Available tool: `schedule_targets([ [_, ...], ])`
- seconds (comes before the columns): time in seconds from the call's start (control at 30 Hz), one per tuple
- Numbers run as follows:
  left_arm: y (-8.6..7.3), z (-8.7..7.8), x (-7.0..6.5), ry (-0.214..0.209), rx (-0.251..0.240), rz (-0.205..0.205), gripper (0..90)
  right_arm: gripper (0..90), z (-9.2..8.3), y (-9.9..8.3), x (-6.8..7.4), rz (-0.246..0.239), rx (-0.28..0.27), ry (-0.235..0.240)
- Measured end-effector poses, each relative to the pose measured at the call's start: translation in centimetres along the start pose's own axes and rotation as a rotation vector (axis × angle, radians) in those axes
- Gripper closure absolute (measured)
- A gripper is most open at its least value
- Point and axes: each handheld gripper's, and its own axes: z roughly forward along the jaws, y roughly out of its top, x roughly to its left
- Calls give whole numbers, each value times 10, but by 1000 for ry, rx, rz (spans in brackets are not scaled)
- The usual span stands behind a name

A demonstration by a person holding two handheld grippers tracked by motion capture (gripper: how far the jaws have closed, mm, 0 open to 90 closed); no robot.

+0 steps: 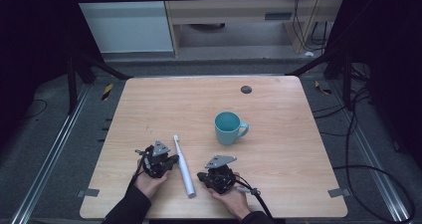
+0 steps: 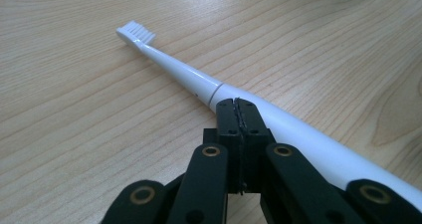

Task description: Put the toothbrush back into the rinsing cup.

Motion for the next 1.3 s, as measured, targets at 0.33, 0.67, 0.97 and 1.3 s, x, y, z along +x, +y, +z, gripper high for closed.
schedule_targets([
  [0.33,2,1,3,-20,-12,-15,897,898,7,0,5,-8,7,15],
  [0.67,6,3,0,-30,-12,-4,897,898,15,6,14,14,-30,51],
  [0.97,6,3,2,-29,-16,3,897,897,10,7,9,11,-34,27],
  [1.3,7,2,3,-26,-19,-1,897,857,-24,14,-23,25,-93,-99],
])
